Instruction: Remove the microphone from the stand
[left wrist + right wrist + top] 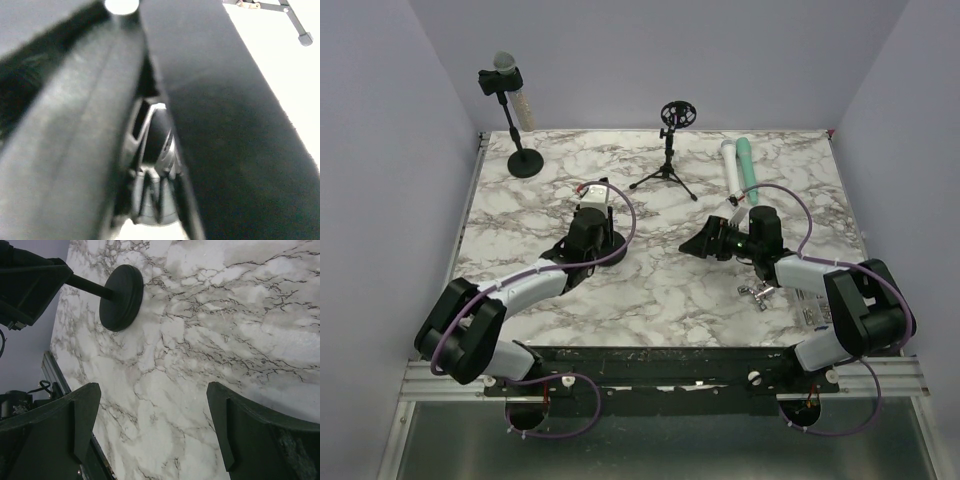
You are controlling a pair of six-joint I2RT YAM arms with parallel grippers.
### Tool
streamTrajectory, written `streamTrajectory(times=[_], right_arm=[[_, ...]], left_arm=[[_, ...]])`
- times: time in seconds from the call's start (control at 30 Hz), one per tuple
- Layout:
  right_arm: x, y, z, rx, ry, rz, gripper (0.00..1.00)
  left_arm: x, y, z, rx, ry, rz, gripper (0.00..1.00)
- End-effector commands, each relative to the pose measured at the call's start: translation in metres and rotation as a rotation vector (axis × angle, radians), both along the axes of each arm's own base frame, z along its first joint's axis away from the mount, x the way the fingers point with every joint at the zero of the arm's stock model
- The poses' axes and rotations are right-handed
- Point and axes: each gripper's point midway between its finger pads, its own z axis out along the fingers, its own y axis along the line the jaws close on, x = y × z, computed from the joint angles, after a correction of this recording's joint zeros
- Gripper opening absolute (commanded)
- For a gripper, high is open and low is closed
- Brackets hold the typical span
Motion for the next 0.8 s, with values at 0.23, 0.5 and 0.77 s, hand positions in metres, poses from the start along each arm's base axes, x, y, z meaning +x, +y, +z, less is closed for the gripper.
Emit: streamTrajectory(times=[0.23,0.5,0.77], right_arm=[[-0.002,0.002,-0.008,0.003,0.013,0.014,0.96],[0.000,0.002,-0.010,-0.004,0.017,0.010,0.96],[0.000,0.000,-0.013,-0.015,0.020,0.005,0.96]], left_arm=[[0.029,-0.004,0.015,0.047,-0.061,0.028,0.05],[0.066,-0.008,0.052,0.047,-0.113,0.055,0.00],[0.130,0.003,0.076,0.067,-0.134,0.067,0.00]])
